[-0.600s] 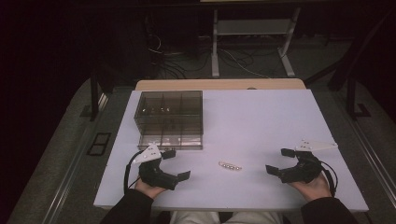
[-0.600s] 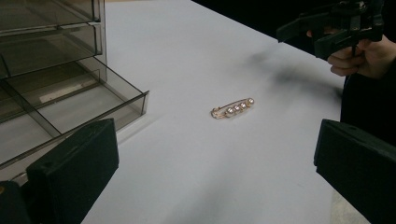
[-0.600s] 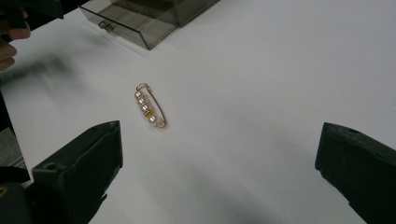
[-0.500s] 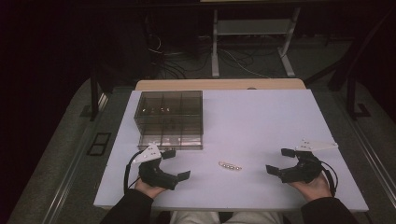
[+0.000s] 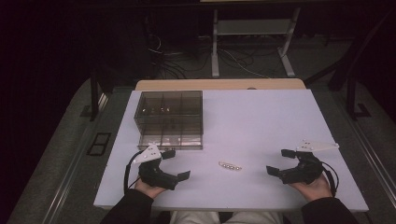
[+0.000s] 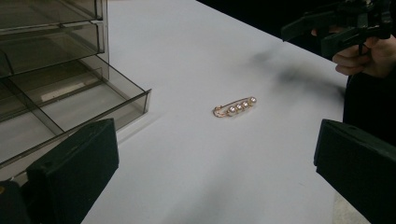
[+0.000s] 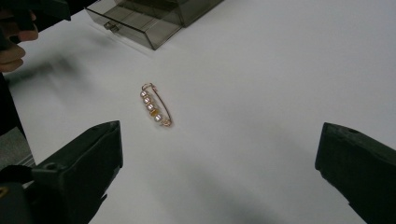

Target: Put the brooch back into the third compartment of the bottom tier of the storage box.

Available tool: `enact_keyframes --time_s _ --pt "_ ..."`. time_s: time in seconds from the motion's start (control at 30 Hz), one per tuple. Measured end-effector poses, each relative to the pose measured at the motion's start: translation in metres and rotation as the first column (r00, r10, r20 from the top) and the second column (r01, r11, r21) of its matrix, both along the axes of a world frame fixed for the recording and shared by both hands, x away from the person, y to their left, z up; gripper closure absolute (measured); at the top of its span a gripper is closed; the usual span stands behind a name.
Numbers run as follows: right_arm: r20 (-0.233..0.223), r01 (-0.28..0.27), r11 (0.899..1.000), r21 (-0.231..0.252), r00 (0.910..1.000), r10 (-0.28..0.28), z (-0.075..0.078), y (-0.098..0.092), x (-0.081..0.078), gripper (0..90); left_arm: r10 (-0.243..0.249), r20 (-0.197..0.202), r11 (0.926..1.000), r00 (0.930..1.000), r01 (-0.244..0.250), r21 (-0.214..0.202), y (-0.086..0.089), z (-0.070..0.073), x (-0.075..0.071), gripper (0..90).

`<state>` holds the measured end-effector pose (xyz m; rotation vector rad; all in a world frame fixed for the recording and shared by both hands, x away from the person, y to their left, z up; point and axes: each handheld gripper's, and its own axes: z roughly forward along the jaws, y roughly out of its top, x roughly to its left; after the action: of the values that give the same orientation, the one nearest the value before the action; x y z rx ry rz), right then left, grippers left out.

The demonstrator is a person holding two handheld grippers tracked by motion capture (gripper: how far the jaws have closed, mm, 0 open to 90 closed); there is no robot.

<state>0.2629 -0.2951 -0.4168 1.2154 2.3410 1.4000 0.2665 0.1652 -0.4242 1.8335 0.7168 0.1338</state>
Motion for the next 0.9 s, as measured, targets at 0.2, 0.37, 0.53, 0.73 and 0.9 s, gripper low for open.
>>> enact_keyframes --time_s 0.2,0.37,0.53,0.73,0.9 --pt "-0.011 -0.001 1.0 0.004 0.9999 0.001 0.003 -0.002 -0.004 0.3 -0.001 0.002 1.0 1.0 0.001 0.008 0.0 0.0 0.0 0.0" --pt "-0.019 -0.009 1.0 -0.001 0.9998 0.009 0.003 -0.002 -0.004 0.3 -0.002 0.003 0.9999 1.0 0.002 0.012 0.0 0.0 0.0 0.0" --pt "-0.021 -0.022 1.0 -0.022 0.9996 0.021 0.006 0.0 -0.006 0.3 0.0 0.002 0.9999 1.0 0.0 0.014 0.0 -0.001 -0.001 0.0" --pt "-0.018 -0.031 0.999 -0.041 0.9994 0.031 0.01 0.001 -0.005 0.4 0.001 0.003 0.9999 1.0 -0.001 0.016 -0.001 -0.001 -0.001 0.0" --pt "-0.023 -0.045 0.997 -0.056 0.9988 0.044 0.017 0.003 -0.002 0.3 0.002 -0.001 0.9998 1.0 -0.002 0.018 -0.001 -0.001 -0.001 0.0"
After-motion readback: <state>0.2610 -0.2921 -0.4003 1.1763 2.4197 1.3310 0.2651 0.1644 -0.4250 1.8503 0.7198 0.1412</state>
